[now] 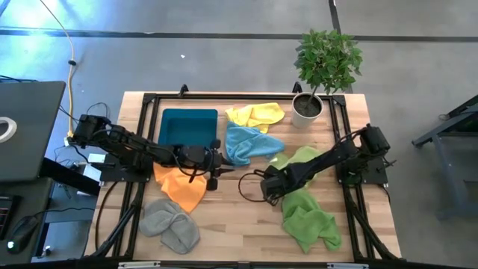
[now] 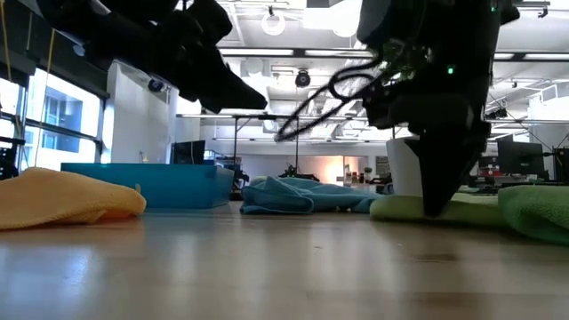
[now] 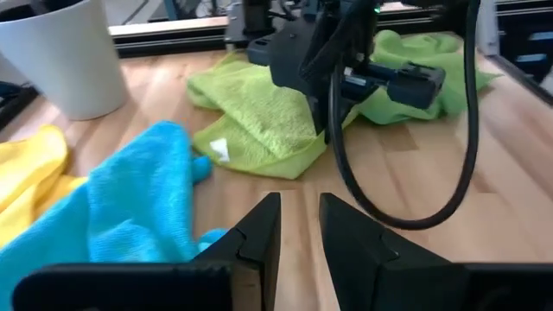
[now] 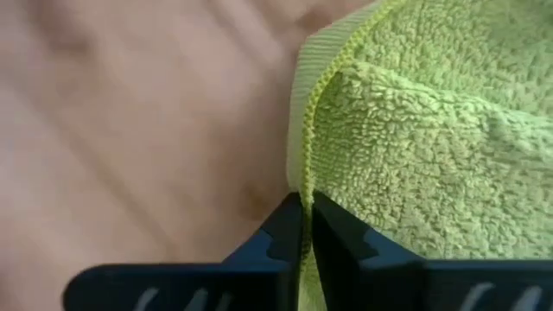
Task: Fold microfiber towels
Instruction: Fold the light green microfiber cloth
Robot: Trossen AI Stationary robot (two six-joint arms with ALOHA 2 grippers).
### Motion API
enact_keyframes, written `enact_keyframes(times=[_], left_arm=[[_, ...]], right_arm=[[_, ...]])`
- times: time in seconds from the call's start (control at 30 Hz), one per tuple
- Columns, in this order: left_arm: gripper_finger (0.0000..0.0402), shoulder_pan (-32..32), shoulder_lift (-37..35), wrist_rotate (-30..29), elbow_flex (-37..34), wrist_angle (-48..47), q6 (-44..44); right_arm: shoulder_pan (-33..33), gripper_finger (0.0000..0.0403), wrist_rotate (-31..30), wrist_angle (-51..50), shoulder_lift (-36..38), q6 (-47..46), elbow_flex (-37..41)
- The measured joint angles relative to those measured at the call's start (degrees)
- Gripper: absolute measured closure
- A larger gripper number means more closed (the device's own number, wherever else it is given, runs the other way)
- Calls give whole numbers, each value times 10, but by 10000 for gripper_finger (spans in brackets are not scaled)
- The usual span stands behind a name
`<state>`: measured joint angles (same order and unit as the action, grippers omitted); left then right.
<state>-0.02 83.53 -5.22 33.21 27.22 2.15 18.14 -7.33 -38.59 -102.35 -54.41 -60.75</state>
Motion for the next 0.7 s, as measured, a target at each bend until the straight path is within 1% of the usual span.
enact_keyframes(times=[0.13,0.33,0.43,0.57,0.7], left_arm=[[328,-11,0,3,0,-7,0],[328,-24,0,6,0,-18,0],[328,-24,0,28,0,-17,0],[328,-24,0,66,0,-17,29],[328,-24,0,76,0,-2,63]], right_arm=[[19,398,6,0,0,42,-36],[42,400,5,-6,0,70,-93],[48,400,-7,-19,0,93,-119],[49,402,-17,-29,1,160,-156],[49,402,-47,-29,1,256,-187]])
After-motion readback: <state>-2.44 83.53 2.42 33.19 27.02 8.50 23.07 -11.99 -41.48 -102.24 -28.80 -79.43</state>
